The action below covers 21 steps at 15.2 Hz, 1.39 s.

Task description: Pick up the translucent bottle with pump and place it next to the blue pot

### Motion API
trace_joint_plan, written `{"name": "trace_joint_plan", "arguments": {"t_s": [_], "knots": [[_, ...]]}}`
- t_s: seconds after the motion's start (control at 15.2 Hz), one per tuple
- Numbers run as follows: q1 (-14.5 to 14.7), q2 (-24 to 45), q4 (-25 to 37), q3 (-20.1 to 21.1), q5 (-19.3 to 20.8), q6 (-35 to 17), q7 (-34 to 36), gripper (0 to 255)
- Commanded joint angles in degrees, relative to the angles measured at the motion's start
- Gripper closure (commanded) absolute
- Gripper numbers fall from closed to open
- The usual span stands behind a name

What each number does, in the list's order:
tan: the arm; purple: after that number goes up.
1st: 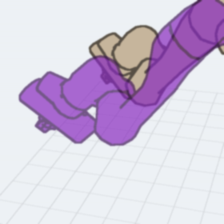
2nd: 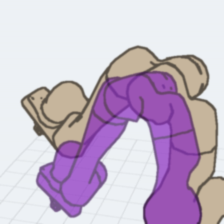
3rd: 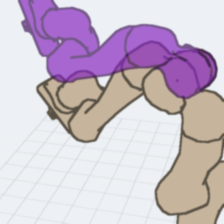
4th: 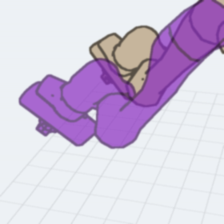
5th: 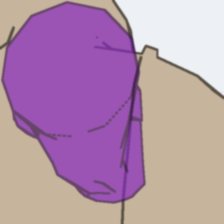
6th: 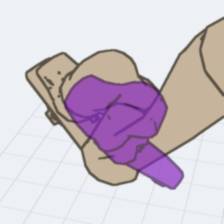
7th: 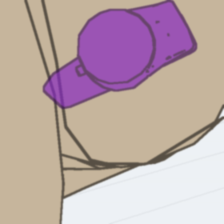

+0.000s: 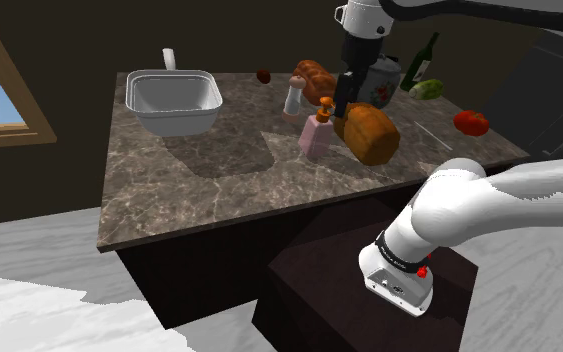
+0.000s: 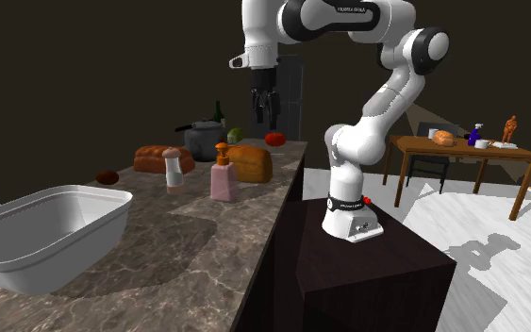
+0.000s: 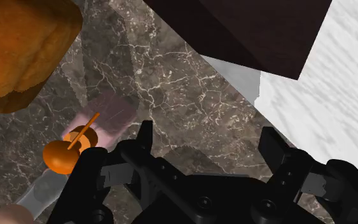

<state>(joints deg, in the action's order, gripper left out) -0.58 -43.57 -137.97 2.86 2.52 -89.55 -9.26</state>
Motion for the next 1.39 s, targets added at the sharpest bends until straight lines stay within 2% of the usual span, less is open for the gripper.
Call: {"name": "trace_joint_plan", "arguments": {"t_s": [0.0,0.59,1.06,1.32], "knots": [[0.0,0.0,0.0,0.0,0.0,0.0,0.0,0],[-5.3,5.61,-4.76,-10.31,1.59,-19.04,-4.22,0],[-7.4,14.15,-4.73,-19.01,-0.89,-33.56,-9.23,0],[-7.19,15.78,-6.03,-19.61,-1.33,-36.69,-9.69,0]]}}
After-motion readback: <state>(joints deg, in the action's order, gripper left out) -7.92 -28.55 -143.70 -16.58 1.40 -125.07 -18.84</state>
